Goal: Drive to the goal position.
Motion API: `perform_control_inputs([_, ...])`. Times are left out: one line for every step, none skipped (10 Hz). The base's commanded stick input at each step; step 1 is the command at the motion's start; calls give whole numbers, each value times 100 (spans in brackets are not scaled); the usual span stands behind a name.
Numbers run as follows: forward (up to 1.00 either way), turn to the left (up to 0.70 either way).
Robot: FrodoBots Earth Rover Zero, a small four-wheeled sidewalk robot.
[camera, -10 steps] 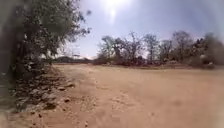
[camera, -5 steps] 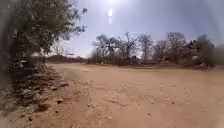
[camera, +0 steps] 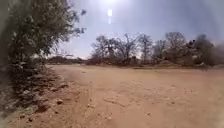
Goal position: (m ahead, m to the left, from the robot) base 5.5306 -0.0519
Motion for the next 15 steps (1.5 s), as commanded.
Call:
perform_control_inputs([85, -34])
perform_control_inputs([85, -34])
perform_control_inputs([85, -32])
perform_control_inputs([85, -21])
perform_control_inputs([85, -11])
perform_control_inputs([85, -5])
perform_control_inputs([85, 0])
perform_control_inputs([85, 0])
perform_control_inputs([85, 0])
perform_control_inputs([85, 0])
perform_control_inputs([85, 0])
perform_control_inputs([85, 0])
perform_control_inputs([85, 0])
perform_control_inputs([85, 0])
perform_control_inputs([85, 0])
